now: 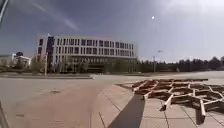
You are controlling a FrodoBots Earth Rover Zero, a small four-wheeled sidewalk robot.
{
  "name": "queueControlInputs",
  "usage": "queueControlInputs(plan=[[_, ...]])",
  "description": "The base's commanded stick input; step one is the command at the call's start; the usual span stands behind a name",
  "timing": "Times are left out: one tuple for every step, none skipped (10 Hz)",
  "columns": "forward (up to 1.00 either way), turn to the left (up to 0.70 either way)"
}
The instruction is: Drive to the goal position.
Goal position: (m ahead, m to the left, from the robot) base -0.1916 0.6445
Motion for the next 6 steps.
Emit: queueControlInputs(plan=[[0.05, 0.0], [0.05, 0.0], [0.05, 0.0], [0.05, 0.0], [0.05, 0.0], [0.05, 0.0]])
